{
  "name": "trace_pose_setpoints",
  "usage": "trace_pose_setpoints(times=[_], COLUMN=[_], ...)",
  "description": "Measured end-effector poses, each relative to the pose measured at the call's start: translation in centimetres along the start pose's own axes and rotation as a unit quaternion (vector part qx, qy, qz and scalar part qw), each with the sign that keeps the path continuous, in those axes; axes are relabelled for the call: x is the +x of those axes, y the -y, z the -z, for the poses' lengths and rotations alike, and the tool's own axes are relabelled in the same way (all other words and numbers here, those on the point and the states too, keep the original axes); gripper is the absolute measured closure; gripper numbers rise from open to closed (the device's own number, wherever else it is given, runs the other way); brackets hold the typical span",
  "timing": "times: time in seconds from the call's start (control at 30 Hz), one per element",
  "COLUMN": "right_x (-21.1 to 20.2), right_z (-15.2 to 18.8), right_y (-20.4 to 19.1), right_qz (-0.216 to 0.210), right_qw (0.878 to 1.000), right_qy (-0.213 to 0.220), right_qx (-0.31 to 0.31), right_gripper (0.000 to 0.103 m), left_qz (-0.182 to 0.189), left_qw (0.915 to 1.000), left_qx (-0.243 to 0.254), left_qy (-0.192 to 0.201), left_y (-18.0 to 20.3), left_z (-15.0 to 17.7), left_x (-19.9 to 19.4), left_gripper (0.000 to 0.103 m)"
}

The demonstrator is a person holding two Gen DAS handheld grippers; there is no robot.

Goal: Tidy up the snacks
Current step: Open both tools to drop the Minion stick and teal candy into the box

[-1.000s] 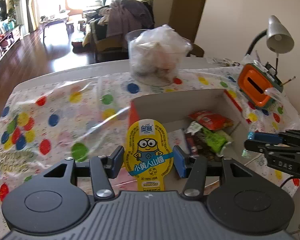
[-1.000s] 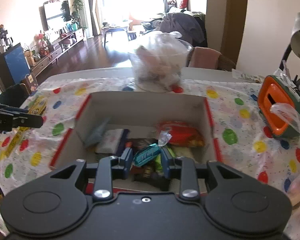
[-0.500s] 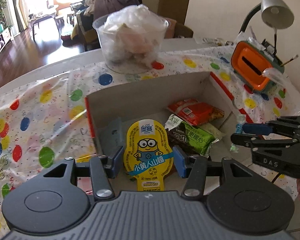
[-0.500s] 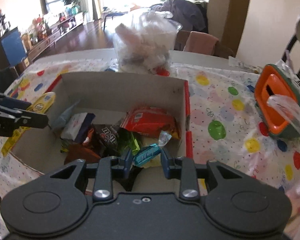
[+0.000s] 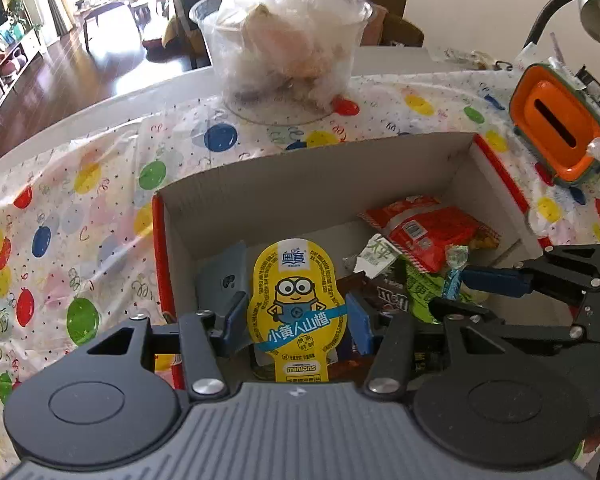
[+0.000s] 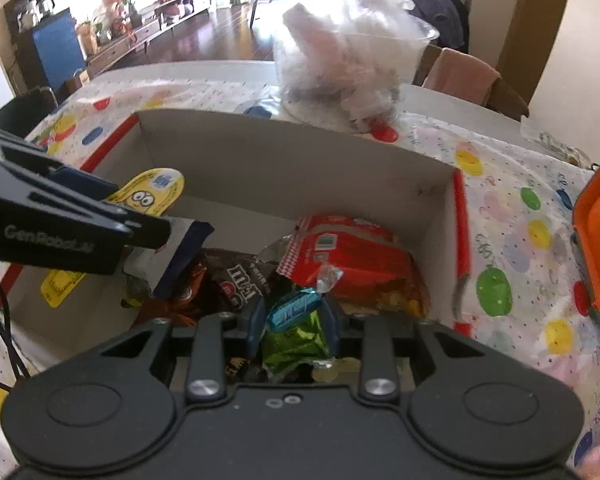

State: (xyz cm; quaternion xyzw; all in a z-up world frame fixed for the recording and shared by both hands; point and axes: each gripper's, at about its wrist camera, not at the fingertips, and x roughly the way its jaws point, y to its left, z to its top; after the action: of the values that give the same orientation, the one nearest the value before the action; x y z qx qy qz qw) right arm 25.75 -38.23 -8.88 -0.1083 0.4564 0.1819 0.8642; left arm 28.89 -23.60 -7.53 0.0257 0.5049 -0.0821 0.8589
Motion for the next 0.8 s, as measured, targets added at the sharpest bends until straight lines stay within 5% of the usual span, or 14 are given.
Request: trace_pose_setpoints(times=[0.37,0.8], right_x=[1.0,-1.4], right_z=[-0.3,0.8], right_y=[-0.3,0.4], right_qz=[-0.006,-0.006], right_qw=[1.0,0.999], right_qy=[-0.02,-0.002], right_qx=[0.005,0.051], right_gripper=[0.068,0.039], left_qz=[0.004,0.017], left_qw=[0.9997,0.9997], left_qx=[0.003,-0.013], left_qy=[-0.023,-0.007], left_y=[-0.1,-1.1], left_z=[0.2,1.4], left_x=[1.2,-0.4], left_gripper=[0.05,0.045])
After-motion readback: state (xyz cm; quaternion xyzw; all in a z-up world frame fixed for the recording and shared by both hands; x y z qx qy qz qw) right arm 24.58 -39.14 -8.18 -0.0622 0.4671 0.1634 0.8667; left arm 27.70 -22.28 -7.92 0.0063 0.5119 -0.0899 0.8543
